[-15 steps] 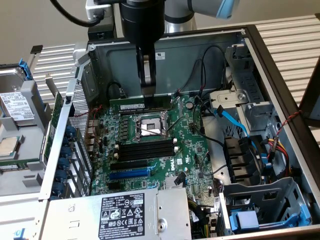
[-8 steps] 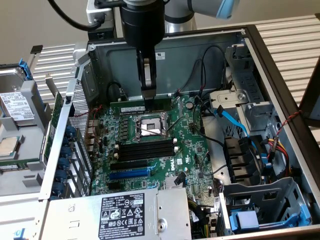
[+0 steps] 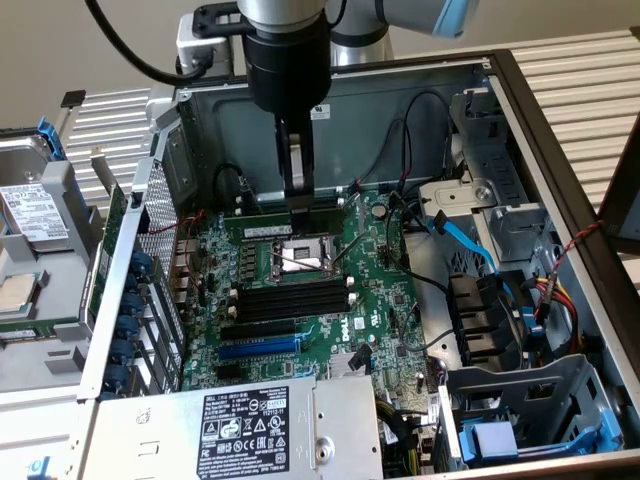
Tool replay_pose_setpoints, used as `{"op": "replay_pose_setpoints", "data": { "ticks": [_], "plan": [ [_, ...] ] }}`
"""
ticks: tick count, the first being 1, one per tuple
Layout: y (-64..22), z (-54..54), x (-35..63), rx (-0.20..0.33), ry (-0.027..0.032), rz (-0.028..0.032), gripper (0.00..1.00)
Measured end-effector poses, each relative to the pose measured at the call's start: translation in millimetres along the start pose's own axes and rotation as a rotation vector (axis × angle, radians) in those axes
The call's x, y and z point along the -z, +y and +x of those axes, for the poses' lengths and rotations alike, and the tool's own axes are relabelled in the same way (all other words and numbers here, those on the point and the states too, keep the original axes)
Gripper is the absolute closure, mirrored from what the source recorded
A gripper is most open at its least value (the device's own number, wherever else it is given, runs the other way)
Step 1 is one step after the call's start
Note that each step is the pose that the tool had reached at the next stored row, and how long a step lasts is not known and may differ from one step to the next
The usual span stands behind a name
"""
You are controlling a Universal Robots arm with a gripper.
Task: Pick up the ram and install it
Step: 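Insert the ram into the slot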
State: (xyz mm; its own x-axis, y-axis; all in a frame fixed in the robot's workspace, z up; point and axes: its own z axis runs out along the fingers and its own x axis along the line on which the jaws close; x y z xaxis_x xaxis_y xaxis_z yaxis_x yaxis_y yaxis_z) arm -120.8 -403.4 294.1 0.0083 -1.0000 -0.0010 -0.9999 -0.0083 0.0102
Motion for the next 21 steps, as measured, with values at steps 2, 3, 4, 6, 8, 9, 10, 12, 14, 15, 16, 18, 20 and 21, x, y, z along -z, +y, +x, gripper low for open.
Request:
{"op": "replay_pose_setpoints", "data": {
  "ticks": [2, 3, 4, 6, 8, 9, 10, 12, 14, 15, 16, 18, 20, 21],
  "plan": [
    [0.0, 1.1, -3.6, 0.000, 0.0005, 0.0000, 0.86],
    [0.0, 1.7, -5.4, 0.000, 0.0006, 0.0000, 0.86],
    [0.0, 2.3, -7.2, 0.000, 0.0008, 0.0000, 0.86],
    [-0.1, 3.7, -10.9, 0.000, 0.0011, 0.0000, 0.86],
    [-0.1, 5.1, -14.1, 0.000, 0.0021, 0.0000, 0.86],
    [-0.1, 5.8, -15.5, 0.000, 0.0028, 0.0000, 0.86],
    [-0.1, 6.5, -16.8, 0.000, 0.0038, 0.0000, 0.86],
    [-0.1, 7.4, -18.7, 0.000, 0.0076, 0.0000, 0.86],
    [-0.1, 7.9, -19.6, 0.000, 0.0148, -0.0002, 0.86],
    [-0.2, 7.9, -20.3, 0.000, 0.0188, -0.0002, 0.86],
    [-0.5, 7.9, -20.7, 0.000, 0.0232, -0.0002, 0.86],
    [-1.0, 7.9, -21.9, 0.000, 0.0335, -0.0002, 0.86],
    [-1.9, 7.9, -23.3, 0.000, 0.0377, -0.0003, 0.86],
    [-2.6, 7.9, -24.0, 0.000, 0.0381, -0.0004, 0.86]
  ]
}}
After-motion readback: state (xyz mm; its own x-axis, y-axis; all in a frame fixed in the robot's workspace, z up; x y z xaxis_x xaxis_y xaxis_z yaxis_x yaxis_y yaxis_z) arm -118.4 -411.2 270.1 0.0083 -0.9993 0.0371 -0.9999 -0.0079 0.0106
